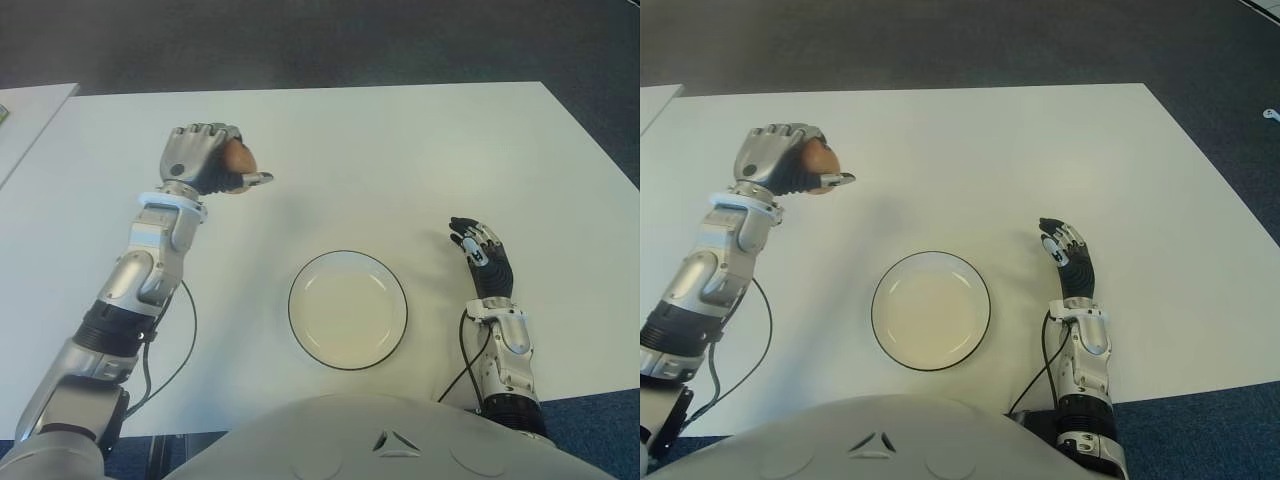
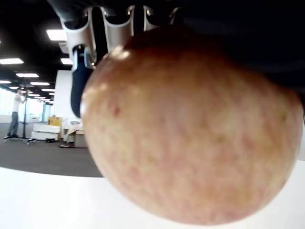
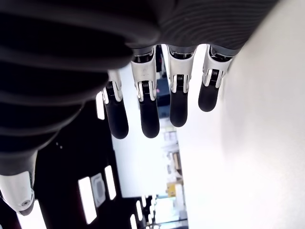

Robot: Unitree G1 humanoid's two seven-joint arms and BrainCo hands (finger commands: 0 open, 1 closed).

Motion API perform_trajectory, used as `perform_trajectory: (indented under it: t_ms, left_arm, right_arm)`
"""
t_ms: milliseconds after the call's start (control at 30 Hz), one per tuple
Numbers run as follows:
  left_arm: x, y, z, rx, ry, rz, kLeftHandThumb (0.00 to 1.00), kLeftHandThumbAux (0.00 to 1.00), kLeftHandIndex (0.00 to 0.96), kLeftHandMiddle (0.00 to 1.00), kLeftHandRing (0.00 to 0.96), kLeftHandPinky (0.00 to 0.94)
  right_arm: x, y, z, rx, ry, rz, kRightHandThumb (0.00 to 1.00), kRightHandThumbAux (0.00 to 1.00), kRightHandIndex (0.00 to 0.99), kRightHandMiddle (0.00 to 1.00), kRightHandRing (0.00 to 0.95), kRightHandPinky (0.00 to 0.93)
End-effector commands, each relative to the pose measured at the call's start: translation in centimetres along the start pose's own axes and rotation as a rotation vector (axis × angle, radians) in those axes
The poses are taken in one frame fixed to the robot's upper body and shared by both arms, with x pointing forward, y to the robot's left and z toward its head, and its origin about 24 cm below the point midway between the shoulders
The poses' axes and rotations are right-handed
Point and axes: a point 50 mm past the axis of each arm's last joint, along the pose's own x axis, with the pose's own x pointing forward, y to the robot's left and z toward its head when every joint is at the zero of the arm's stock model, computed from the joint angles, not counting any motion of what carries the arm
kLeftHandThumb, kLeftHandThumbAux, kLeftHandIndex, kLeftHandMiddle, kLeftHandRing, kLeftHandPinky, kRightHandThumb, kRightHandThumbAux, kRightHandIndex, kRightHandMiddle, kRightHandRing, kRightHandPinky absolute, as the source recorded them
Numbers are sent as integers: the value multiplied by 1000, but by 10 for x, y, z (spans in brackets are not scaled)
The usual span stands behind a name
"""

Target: Put the apples into the plate.

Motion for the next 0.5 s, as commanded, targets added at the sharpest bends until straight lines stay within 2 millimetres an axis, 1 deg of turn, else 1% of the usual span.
perform_trajectory:
  t_ms: [33,133,200,300,400,500]
  left_arm:
    - [-3,11,33,-12,-122,36,858,665,406,531,842,755]
    - [-9,12,50,-45,-187,24,859,665,407,532,843,769]
    - [-11,11,56,-53,-207,12,859,664,407,532,843,773]
    - [-17,6,78,-76,-261,-31,859,664,407,532,841,753]
    - [-23,2,94,-99,-298,-46,859,664,407,532,838,731]
    - [-32,-6,114,-116,-365,-35,859,664,406,531,838,765]
  right_arm:
    - [-9,3,-17,17,92,-7,301,558,270,276,198,178]
    - [-9,3,-17,19,93,-5,299,561,273,279,200,178]
    - [-9,3,-17,20,93,-4,299,562,277,280,201,177]
    - [-10,3,-17,20,99,-2,286,558,279,278,198,174]
    - [-10,4,-17,23,101,-2,280,554,277,276,196,176]
    - [-10,4,-17,25,101,0,280,550,274,275,196,177]
